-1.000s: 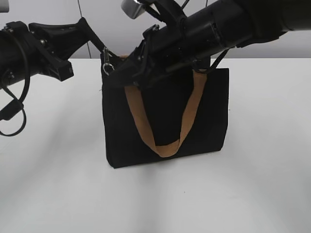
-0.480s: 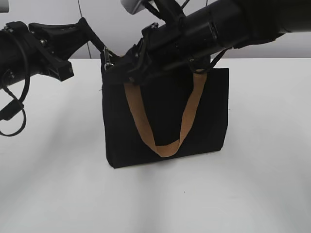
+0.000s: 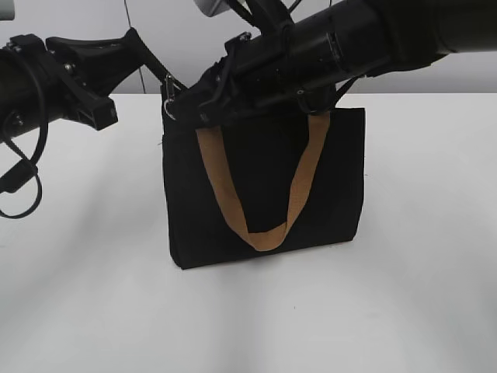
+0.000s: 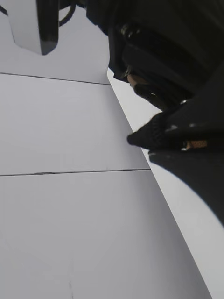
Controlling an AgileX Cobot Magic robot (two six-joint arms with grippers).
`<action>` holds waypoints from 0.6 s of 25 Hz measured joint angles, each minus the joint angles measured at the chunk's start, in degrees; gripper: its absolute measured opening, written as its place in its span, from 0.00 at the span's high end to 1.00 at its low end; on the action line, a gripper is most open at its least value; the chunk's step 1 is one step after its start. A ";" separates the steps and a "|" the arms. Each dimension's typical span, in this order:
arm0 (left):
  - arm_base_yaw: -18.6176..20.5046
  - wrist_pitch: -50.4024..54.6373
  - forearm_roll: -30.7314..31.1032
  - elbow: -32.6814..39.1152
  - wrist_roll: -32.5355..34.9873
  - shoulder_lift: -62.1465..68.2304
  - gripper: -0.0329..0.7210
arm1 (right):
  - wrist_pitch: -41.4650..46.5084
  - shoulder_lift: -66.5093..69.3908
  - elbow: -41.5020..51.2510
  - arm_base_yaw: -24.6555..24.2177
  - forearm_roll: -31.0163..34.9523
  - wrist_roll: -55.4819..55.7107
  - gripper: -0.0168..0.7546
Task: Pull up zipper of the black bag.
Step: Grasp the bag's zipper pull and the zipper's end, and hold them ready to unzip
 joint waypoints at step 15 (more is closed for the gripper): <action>0.00 12.51 -0.15 0.00 -0.05 -0.02 0.94 | 0.52 -1.52 -0.20 0.00 -8.91 9.50 0.98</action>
